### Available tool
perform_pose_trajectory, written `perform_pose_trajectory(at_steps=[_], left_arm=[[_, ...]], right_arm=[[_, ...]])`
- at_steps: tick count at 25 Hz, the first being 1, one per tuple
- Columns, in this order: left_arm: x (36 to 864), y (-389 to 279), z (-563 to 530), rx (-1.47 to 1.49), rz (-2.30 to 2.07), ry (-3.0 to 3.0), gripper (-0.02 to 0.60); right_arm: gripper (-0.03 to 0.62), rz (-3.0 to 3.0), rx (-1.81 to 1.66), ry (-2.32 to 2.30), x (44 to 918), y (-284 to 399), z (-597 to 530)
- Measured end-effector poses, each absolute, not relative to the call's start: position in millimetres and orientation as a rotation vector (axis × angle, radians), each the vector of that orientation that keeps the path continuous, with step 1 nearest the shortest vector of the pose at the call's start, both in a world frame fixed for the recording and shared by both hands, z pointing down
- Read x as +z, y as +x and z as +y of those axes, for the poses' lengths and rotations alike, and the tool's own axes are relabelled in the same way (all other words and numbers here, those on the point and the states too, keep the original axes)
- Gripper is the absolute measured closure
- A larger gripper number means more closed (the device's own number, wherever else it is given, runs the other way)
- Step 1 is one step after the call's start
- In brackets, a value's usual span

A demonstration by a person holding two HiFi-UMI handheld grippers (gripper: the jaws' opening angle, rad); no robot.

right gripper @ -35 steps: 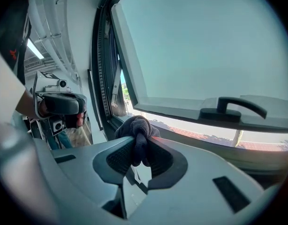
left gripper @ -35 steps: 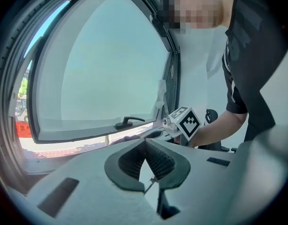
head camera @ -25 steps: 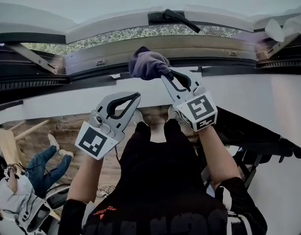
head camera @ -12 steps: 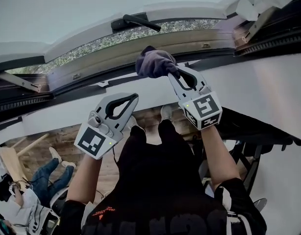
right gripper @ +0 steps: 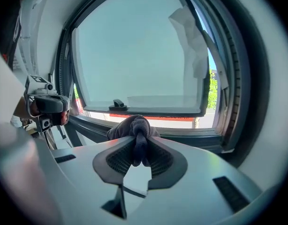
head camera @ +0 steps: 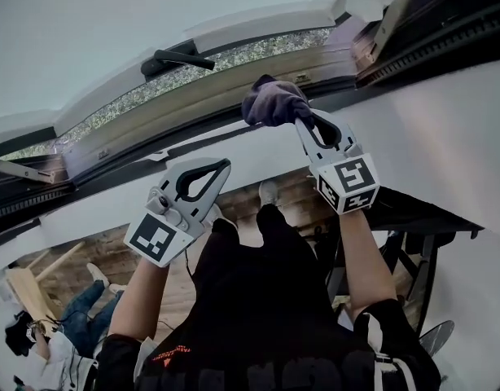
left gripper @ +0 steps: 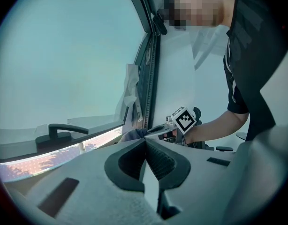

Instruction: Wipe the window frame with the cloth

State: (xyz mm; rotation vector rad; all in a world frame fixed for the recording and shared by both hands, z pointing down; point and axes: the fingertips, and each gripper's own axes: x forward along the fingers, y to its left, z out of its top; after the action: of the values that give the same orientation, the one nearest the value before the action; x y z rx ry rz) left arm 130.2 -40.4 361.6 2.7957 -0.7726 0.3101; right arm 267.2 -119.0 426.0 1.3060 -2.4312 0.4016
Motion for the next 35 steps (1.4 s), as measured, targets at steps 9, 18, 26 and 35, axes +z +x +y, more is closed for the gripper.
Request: perform_pose_trajectory(at_steps=[9, 18, 26, 35], left_arm=[[366.7, 179.3, -48.4, 0.341, -0.683, 2.818, 0.563], [371.0, 206.2, -51.4, 0.366, -0.637, 2.823, 0.563], [369.3, 217.2, -51.1, 0.357, -0.612, 2.830, 0.563], [351.9, 173.5, -42.9, 0.277, -0.699, 2.841, 0.563]], right_arm=[[0.526, -2.378, 0.420, 1.445, 427.9, 336.6, -127.5], [0.526, -2.303, 0.445, 1.578, 431.0, 390.8, -133.6], [0.526, -2.234, 0.435, 1.677, 424.6, 425.0, -129.2], [0.526, -2.339, 0.275, 1.650, 364.9, 376.1, -120.3]])
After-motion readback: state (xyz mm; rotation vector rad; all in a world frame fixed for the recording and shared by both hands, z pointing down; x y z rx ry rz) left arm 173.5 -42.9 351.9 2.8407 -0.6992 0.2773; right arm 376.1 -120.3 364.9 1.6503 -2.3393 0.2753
